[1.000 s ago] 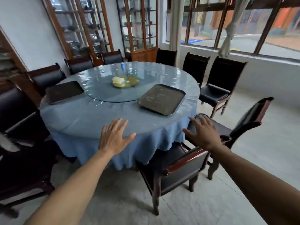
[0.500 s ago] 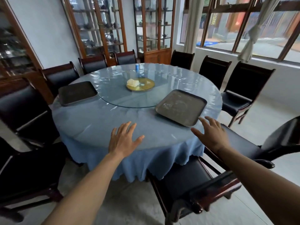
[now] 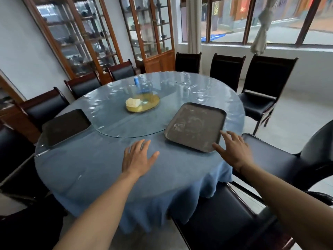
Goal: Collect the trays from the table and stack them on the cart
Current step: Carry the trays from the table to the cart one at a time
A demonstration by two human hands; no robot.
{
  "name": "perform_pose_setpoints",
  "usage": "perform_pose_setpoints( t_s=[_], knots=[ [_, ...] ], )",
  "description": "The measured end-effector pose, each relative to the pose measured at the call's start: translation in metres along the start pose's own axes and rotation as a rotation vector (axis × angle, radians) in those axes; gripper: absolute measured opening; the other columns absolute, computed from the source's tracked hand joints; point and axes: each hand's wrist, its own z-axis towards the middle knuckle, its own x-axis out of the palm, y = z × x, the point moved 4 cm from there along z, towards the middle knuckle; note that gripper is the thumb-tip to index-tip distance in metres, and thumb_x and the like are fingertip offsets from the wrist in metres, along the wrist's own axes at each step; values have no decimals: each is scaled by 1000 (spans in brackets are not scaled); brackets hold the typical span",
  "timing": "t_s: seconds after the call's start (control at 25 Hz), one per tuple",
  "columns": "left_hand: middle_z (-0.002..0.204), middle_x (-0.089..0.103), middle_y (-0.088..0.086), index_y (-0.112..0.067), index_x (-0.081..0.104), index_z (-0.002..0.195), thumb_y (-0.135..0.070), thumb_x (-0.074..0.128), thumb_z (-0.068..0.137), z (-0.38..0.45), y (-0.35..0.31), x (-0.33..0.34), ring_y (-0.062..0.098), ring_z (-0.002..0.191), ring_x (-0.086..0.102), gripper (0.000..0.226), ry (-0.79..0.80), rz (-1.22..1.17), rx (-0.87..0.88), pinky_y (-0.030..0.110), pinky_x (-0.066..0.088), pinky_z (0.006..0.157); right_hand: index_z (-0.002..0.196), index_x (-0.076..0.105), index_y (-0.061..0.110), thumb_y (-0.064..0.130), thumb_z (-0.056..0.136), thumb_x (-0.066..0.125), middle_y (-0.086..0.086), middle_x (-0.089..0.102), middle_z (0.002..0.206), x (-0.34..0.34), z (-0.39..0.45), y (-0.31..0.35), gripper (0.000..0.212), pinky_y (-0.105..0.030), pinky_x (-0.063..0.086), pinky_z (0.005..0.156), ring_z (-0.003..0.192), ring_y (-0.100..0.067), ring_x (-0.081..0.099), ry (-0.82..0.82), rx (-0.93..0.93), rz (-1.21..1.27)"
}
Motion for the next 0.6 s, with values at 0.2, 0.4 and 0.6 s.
perform_pose_setpoints(
  t_s=[0.2,0.4,0.6],
  knots=[
    [146,44,1,-23,42,142,-62,41,90,69,-14,23,20,135,38,65,15,-19,77,42,29,110,147,30,27,62,90,41,-4,32,153,11,36,-25,68,-48,36,104,138,-26,31,0,93,3],
    [145,45,3,-22,42,142,-63,39,90,141,-20,61,23,132,42,66,59,-34,132,43,33,106,147,29,27,62,90,41,-4,32,153,30,74,-42,69,-49,38,103,136,-28,34,22,167,-52],
    [145,44,4,-22,41,142,-61,41,91,224,-22,110,26,129,44,64,130,-69,191,43,35,101,149,25,26,60,91,42,-4,34,152,66,127,-46,69,-49,41,100,134,-29,37,30,261,-64]
  ],
)
